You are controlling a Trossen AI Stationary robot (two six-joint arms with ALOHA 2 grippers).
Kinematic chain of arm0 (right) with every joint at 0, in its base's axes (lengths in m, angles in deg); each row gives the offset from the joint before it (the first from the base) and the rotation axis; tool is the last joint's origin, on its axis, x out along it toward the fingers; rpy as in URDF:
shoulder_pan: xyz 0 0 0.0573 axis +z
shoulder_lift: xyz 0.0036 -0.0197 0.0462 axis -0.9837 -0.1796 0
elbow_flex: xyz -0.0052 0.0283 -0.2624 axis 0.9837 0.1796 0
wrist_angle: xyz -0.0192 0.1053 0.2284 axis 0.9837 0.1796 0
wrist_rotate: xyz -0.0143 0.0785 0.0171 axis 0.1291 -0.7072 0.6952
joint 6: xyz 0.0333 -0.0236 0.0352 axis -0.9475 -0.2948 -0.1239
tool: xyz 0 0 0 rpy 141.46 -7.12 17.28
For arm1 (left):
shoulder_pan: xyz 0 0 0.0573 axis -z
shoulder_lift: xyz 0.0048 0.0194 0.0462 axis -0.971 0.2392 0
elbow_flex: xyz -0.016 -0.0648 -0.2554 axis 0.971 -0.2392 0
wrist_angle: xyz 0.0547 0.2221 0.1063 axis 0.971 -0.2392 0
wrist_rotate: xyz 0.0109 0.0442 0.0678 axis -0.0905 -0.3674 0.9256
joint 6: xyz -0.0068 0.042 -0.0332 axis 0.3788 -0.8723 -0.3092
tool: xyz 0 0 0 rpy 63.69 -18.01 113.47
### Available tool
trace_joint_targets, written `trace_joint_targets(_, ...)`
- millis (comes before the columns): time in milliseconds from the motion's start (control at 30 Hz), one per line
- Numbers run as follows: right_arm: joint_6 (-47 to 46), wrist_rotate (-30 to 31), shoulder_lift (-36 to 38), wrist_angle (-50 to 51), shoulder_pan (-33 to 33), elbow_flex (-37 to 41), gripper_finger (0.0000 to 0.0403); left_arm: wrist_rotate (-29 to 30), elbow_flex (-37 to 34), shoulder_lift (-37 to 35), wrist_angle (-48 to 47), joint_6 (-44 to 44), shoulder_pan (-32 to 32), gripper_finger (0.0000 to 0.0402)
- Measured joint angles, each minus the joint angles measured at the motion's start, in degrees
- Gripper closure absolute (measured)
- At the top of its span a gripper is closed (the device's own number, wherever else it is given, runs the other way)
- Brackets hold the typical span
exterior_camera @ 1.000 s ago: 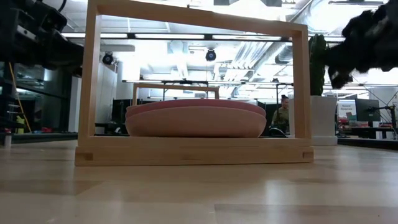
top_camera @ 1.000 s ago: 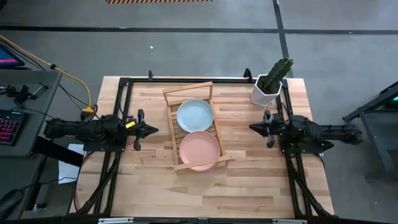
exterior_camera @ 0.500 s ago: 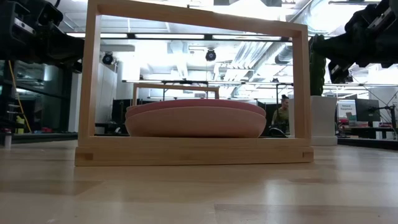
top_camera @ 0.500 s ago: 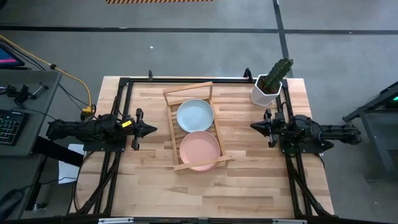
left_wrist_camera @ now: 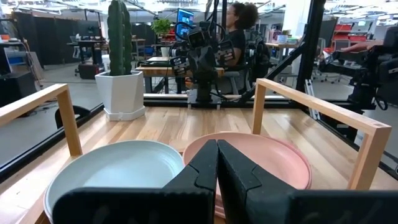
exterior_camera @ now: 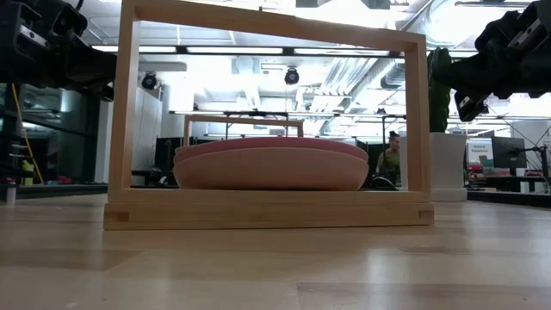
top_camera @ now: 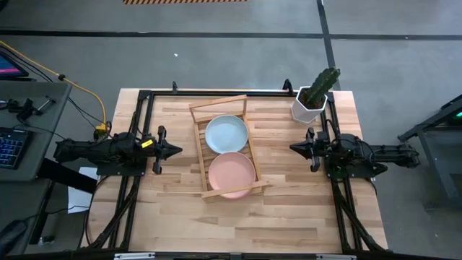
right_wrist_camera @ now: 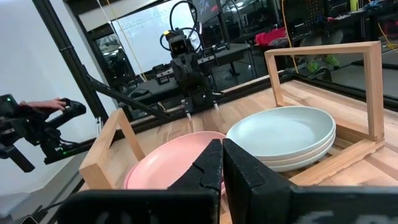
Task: Place and stack plates onto a shelf
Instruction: Return to Home Position
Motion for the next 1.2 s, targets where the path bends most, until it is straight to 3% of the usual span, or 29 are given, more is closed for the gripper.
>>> trace_joint_targets(800,0.0,0.0,-0.7,0.0,0.0,0.0,0.0402,0.0,0.0,0.1,0.1,0.0,0.0,0.0401)
trace_joint_targets(1033,13.2,0.0,-0.8,0.0,0.0,0.0,0.0402,0.0,0.0,0.1,0.1,0.0,0.0,0.0401)
trace_joint_targets(1200,13.1,0.0,-0.8,0.0,0.0,0.0,0.0402,0.0,0.0,0.1,0.1,0.0,0.0,0.0401)
